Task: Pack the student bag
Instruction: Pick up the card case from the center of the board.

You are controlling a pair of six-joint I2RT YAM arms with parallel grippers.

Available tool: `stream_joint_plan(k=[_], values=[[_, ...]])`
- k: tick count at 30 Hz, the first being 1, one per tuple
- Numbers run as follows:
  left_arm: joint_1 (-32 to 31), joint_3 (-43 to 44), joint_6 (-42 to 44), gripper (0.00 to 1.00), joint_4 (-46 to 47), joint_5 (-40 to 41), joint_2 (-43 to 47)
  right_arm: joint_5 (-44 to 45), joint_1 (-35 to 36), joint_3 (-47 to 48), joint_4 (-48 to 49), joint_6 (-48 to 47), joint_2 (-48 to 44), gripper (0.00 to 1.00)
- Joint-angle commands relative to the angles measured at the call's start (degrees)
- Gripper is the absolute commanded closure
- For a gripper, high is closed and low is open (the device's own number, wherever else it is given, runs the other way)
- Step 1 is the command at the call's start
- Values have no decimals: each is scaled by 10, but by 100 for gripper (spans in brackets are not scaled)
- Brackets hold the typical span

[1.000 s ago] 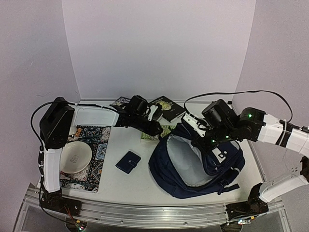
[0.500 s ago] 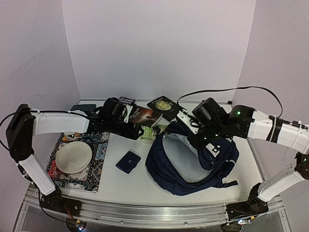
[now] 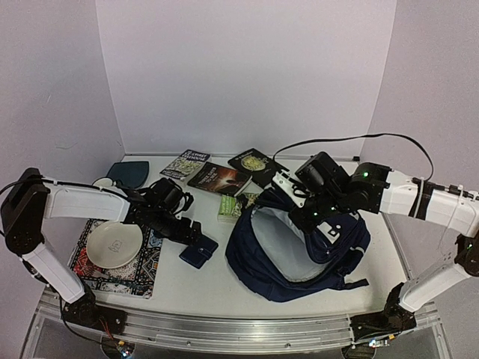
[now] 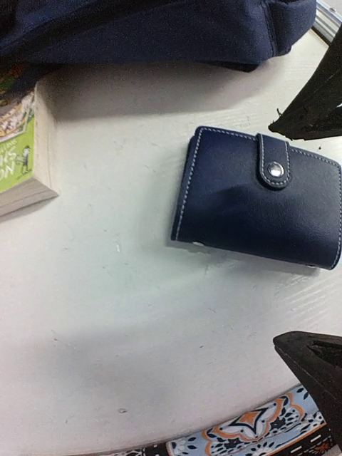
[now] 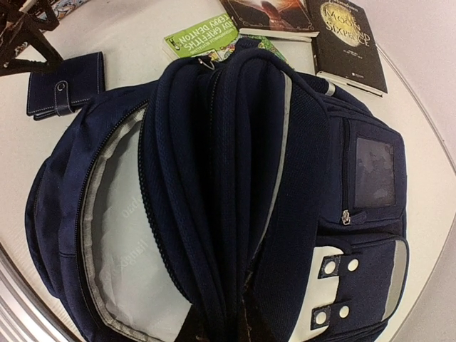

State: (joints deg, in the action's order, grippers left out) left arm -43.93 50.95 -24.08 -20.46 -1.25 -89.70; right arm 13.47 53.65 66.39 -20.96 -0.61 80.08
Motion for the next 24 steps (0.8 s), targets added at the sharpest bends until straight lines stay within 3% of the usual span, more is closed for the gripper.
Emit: stream_joint_plan(k=[1, 13, 19, 24], values=[[-16, 14, -2, 4, -20, 31, -25, 14, -7, 31, 37, 2, 6, 100], [-31, 27, 4, 9, -30, 15, -109, 5, -8, 38, 38, 2, 2, 100], [-32, 17, -10, 31, -33, -13, -117, -1, -8, 39, 42, 2, 6, 100], [-32, 13, -32, 57, -34, -30, -86, -4, -9, 40, 43, 21, 7, 100]])
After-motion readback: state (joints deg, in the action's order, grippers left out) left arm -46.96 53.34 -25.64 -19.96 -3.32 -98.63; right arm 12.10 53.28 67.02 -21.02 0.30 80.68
